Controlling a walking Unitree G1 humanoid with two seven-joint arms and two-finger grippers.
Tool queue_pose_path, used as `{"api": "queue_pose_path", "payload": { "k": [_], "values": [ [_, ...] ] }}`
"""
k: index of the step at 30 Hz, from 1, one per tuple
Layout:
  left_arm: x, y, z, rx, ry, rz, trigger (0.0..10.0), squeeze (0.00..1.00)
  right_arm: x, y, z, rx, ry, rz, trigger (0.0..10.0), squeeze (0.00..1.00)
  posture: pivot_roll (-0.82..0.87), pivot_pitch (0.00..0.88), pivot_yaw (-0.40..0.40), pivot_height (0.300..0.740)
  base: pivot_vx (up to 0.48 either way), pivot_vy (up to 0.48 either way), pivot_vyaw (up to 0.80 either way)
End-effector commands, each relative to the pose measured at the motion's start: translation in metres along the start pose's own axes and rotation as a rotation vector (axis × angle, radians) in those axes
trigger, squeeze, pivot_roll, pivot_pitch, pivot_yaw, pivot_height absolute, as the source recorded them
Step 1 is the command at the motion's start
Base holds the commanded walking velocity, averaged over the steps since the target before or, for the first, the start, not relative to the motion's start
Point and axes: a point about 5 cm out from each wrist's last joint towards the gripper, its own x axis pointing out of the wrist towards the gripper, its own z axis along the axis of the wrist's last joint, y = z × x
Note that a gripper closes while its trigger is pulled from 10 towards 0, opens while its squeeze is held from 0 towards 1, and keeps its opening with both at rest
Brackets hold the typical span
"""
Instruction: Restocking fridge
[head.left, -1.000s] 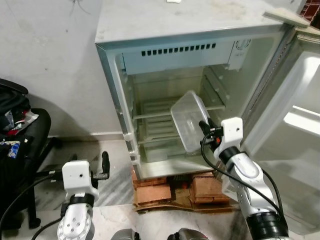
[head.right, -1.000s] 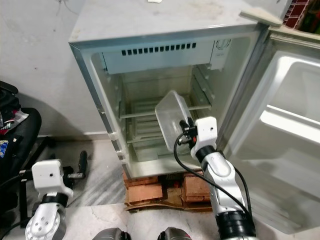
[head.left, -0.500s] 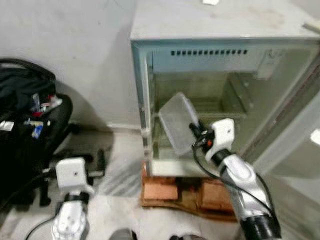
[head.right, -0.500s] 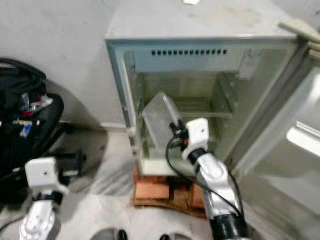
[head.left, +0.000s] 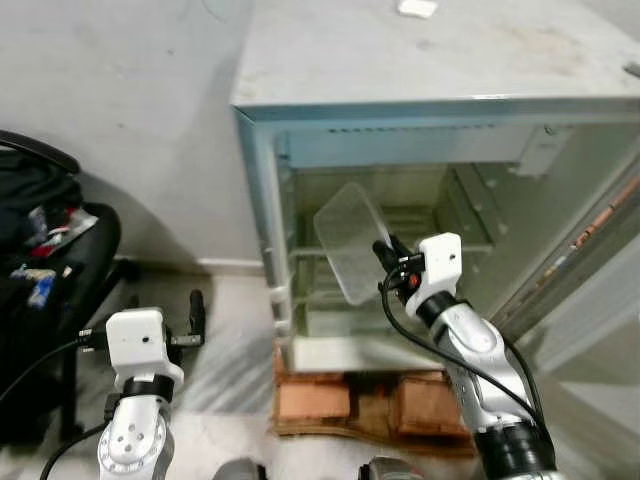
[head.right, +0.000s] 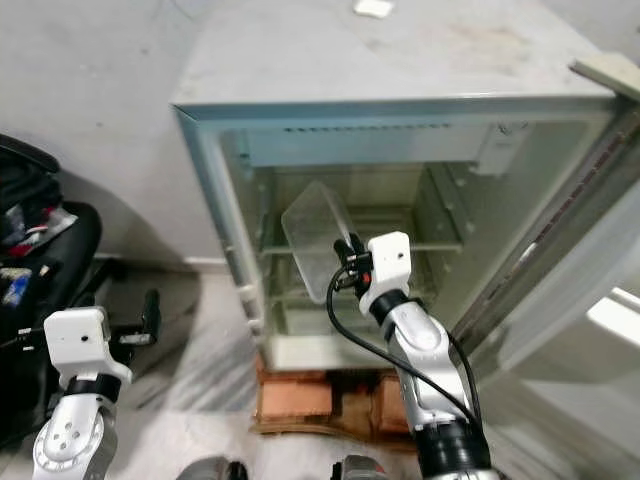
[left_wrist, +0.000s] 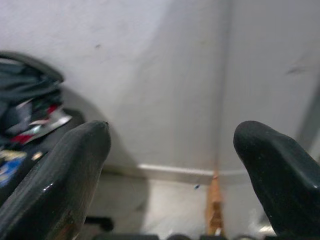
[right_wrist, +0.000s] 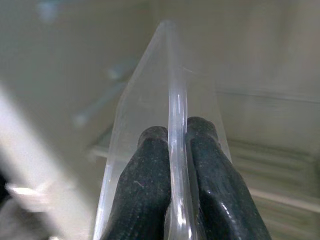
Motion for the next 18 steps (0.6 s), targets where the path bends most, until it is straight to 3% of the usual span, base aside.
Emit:
{"api": "queue_pose_path", "payload": {
  "k": [1, 13, 18],
  "values": [
    [-0.003, -0.002, -0.004, -0.006, 0.026, -0.003, 10.0, 0.0, -0.003, -0.006, -0.002, -0.002, 0.011, -0.02, 10.0, 0.0, -0.03, 0.102, -0.001, 0.74, 0.0, 0.0, 0.0],
    [-0.002, 0.0, -0.003, -0.004, 0.025, 0.011, 10.0, 0.0, 0.006, 0.001, -0.004, 0.029, 0.025, 0.002, 10.0, 0.0, -0.02, 0.11, 0.003, 0.74, 0.0, 0.0, 0.0],
    [-0.005, -0.001, -0.003, 0.003, 0.033, 0.005, 10.0, 0.0, 0.025, 0.011, -0.011, 0.044, 0.059, 0.05, 10.0, 0.0, 0.0, 0.131, 0.009, 0.74, 0.0, 0.0, 0.0]
  ]
}}
